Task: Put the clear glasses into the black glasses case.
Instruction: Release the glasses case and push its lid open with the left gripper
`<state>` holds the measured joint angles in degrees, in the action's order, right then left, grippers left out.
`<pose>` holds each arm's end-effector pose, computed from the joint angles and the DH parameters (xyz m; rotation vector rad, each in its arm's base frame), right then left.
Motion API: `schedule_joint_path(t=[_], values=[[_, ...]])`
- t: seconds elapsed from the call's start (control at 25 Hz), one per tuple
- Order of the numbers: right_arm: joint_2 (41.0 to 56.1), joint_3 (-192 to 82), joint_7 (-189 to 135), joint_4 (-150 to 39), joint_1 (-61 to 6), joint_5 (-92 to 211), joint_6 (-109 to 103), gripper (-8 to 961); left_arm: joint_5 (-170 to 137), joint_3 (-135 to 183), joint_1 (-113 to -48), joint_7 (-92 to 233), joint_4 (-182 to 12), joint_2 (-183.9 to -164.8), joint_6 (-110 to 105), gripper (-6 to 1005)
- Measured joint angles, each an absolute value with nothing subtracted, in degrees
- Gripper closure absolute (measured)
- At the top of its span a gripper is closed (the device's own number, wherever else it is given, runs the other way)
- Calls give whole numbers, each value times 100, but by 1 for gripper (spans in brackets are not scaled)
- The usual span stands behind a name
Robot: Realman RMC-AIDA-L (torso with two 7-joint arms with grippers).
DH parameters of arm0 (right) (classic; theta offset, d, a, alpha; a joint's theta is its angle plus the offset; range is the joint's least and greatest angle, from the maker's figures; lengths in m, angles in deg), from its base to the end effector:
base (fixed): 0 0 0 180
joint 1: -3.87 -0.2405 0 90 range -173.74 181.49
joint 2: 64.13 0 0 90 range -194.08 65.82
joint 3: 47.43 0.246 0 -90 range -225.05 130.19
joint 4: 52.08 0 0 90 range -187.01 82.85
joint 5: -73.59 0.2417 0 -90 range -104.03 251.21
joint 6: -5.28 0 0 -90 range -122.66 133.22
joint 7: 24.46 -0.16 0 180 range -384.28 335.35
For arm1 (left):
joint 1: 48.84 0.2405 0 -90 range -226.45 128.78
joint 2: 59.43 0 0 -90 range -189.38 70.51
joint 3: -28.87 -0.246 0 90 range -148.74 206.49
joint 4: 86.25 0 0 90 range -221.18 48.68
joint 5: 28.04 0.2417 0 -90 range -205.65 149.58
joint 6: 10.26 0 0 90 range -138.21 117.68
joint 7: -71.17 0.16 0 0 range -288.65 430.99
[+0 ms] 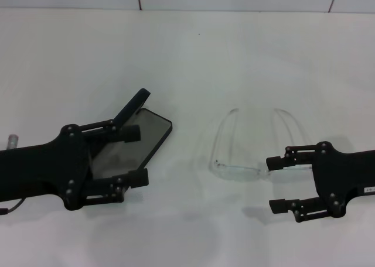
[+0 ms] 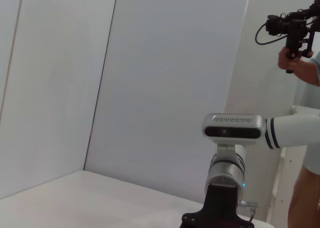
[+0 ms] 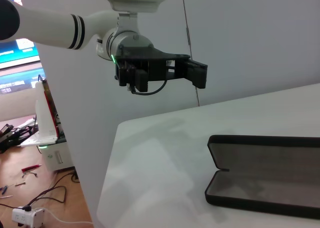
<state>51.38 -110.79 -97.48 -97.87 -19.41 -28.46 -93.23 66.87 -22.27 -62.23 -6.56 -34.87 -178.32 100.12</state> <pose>0.2440 0.3102 -0.0120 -3.0431 0.2180 0.6970 -0.2563 0.2673 0.0343 -2.8069 -0.3950 -1.0863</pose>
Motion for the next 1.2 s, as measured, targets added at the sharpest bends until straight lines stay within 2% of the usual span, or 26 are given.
schedule_joint_path(t=[0.92,1.2], values=[[5165,-11076,-9741,-9571,-1998,-2789,-9263,216,6214,-1989,-6189,-568,-3525,-17900,9974,255],[5171,-11078,-9712,-9239,-2080,-2651,-9260,216,5984,-2140,-6540,-2821,-2473,-17909,9805,268]])
